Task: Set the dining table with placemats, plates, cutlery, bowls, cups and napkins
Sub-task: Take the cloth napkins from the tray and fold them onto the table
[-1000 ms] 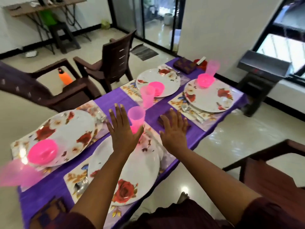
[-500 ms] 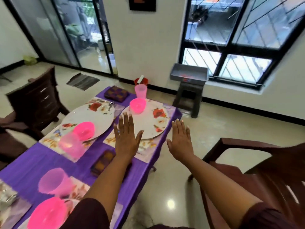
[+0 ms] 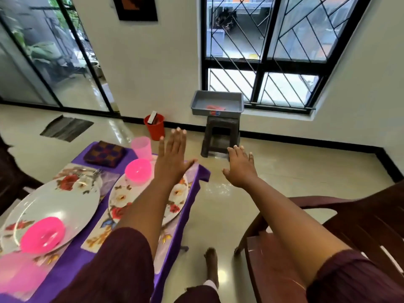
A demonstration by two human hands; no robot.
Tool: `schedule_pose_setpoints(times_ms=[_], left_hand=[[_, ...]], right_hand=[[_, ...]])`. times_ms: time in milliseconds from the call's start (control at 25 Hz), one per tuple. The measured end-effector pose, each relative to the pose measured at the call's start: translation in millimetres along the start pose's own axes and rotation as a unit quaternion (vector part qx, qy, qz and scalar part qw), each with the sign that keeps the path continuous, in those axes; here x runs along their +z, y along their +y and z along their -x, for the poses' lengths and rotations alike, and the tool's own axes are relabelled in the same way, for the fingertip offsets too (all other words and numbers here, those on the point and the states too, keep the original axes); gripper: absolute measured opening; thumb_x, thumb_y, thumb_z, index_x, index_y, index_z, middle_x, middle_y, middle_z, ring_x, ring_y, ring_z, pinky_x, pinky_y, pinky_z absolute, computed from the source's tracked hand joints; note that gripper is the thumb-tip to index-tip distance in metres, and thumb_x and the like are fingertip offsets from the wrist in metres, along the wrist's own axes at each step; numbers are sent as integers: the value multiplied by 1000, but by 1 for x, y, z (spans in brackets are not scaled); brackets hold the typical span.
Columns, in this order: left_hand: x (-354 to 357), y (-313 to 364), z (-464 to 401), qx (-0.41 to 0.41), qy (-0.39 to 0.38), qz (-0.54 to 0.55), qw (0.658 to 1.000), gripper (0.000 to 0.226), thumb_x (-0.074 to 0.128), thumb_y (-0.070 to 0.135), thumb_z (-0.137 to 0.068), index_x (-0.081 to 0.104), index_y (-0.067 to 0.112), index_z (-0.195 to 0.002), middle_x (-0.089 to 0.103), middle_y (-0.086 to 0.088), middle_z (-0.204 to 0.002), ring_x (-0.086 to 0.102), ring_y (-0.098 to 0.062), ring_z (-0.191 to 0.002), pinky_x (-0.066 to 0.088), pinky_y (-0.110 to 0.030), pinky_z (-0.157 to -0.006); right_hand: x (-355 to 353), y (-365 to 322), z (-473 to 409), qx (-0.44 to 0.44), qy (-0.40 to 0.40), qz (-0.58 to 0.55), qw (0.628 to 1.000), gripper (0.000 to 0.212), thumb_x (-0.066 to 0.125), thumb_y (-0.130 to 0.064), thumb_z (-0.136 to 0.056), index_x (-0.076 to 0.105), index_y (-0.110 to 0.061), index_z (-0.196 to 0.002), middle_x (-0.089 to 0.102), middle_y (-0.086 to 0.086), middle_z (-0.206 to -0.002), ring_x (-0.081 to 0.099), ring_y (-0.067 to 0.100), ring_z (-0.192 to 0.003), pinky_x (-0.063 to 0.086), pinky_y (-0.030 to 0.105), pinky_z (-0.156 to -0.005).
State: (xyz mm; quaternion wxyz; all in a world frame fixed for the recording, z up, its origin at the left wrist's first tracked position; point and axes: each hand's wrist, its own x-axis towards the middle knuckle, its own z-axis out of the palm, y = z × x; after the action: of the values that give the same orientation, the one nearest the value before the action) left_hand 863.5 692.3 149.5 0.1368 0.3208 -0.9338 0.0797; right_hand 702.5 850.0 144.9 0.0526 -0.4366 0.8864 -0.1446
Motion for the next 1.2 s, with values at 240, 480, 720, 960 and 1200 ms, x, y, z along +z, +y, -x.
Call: schedule_pose_setpoints(times_ms=[240, 480, 720, 960, 1200], left_hand=[[31, 7, -161, -42, -24, 30, 998, 86, 20, 67, -94, -6, 11, -154, -1, -9, -163, -7, -23, -150, -10, -46, -118], [89, 44, -288, -45, -75, 53, 995, 87, 24, 69, -92, 0, 13, -155, 9, -10, -162, 1, -26, -150, -2, -51, -120], [121, 62, -328, -64, -95, 74, 991, 76, 30, 65, -94, 21, 17, -152, 42, -8, -147, 33, -27, -140, 9, -54, -118], [152, 56, -370, -87, -98, 106, 986, 72, 36, 64, -93, 31, 16, -147, 45, -8, -143, 45, -26, -129, 30, -50, -111], [205, 59, -479, -118, -114, 130, 978, 73, 40, 62, -93, 30, 14, -147, 43, -9, -144, 43, -28, -129, 35, -46, -104]], right_hand=[[-20, 45, -141, 23, -63, -4, 998, 75, 62, -38, -89, 23, -19, -151, 31, 8, -153, 23, 28, -144, 8, 48, -120], [-41, 95, -269, 43, -53, -36, 997, 77, 65, -35, -88, 22, -23, -150, 41, 8, -146, 37, 31, -137, 17, 48, -118], [-27, 136, -332, 74, -53, -104, 990, 63, 66, -32, -88, 34, -25, -142, 54, 7, -135, 51, 31, -124, 40, 48, -106], [-17, 154, -403, 56, -91, -141, 984, 43, 61, -33, -90, 45, -29, -130, 64, 1, -108, 61, 23, -100, 51, 46, -91], [-7, 188, -512, 51, -107, -150, 982, 49, 57, -45, -92, 34, -32, -133, 64, 2, -99, 62, 18, -85, 56, 42, -78]])
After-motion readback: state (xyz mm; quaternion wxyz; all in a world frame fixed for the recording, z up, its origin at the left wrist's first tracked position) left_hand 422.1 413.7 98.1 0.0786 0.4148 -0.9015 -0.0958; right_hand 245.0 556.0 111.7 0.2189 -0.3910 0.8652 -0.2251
